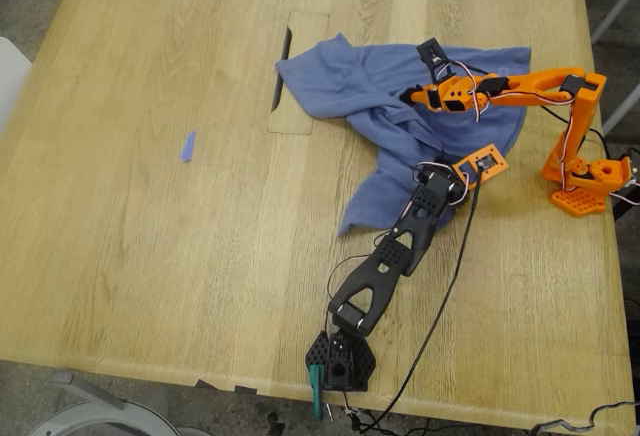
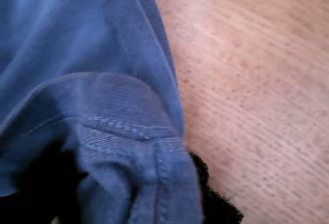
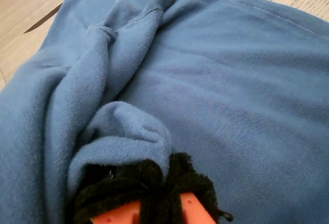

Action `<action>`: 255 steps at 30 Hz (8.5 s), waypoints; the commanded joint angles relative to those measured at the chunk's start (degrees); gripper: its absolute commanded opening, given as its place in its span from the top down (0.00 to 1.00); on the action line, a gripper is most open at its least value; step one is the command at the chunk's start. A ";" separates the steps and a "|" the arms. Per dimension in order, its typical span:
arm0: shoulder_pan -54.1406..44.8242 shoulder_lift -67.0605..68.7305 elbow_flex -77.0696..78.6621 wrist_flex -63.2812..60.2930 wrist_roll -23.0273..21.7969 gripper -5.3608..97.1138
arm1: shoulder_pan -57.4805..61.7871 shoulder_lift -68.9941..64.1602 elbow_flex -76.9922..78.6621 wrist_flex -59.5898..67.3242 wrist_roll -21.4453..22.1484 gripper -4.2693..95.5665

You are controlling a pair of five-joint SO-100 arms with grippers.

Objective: Fold a T-shirt

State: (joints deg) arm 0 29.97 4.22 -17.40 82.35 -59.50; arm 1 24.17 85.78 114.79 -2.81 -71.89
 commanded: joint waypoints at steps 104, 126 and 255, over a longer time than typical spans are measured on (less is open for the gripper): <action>-28.30 89.12 10.63 21.80 -2.11 0.95 | -14.68 67.15 3.78 -18.90 -3.87 0.96; -15.21 95.01 11.25 17.40 -0.88 0.95 | -28.21 67.59 -18.72 2.64 -6.50 0.96; -38.32 137.90 137.72 -25.05 -23.64 0.95 | -14.15 74.27 48.34 -6.50 -2.72 0.95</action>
State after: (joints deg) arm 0 -4.57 140.27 120.32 60.82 -83.58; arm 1 7.21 161.81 164.18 -7.29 -74.36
